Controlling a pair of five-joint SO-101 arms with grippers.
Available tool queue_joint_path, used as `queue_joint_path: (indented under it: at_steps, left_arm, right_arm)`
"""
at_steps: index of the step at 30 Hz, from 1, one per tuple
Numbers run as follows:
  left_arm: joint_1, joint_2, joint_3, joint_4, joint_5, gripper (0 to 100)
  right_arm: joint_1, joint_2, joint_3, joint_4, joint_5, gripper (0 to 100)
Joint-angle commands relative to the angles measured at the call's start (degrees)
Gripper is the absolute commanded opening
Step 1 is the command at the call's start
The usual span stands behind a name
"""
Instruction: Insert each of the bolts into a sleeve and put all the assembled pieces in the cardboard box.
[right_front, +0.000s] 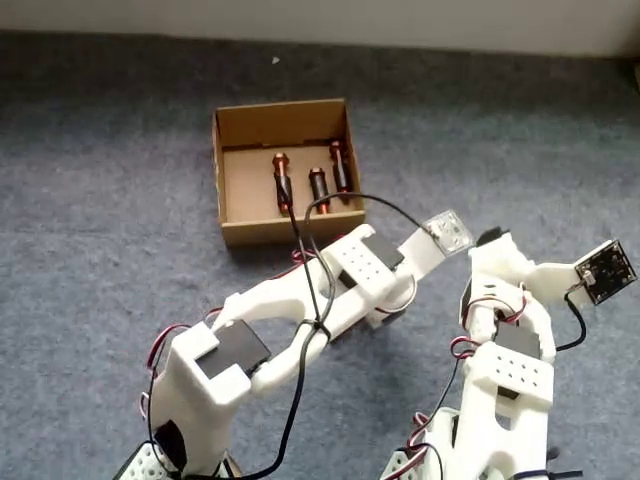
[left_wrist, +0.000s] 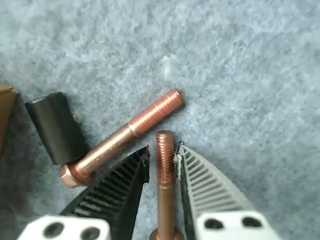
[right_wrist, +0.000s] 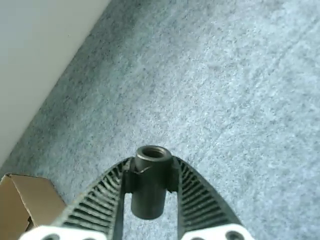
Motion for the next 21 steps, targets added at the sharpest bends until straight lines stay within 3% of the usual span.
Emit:
queue_joint_path:
  at_steps: [1, 7, 10, 18, 21]
  left_arm:
    - [0.66, -0.31, -1.89, 3.43, 0.09, 11]
    - [0.66, -0.57, -1.54, 3.25, 0.26, 10]
    - [0.31, -1.63, -1.89, 3.60, 0.26, 3]
    - [0.04, -17.89, 8.04, 3.16, 0.44, 0]
    - [-1.54, -26.59, 13.49, 1.32, 3.96, 0]
  right_arm:
    - [0.66, -1.89, -0.92, -1.19, -0.26, 0.4]
    - [0.66, -1.89, -0.92, -1.19, -0.26, 0.4]
    - [0.66, -1.89, -0.92, -1.19, -0.26, 0.4]
    - [0.66, -1.89, -0.84, -1.19, -0.26, 0.4]
    - [0.66, -1.89, -0.84, -1.19, -0.26, 0.4]
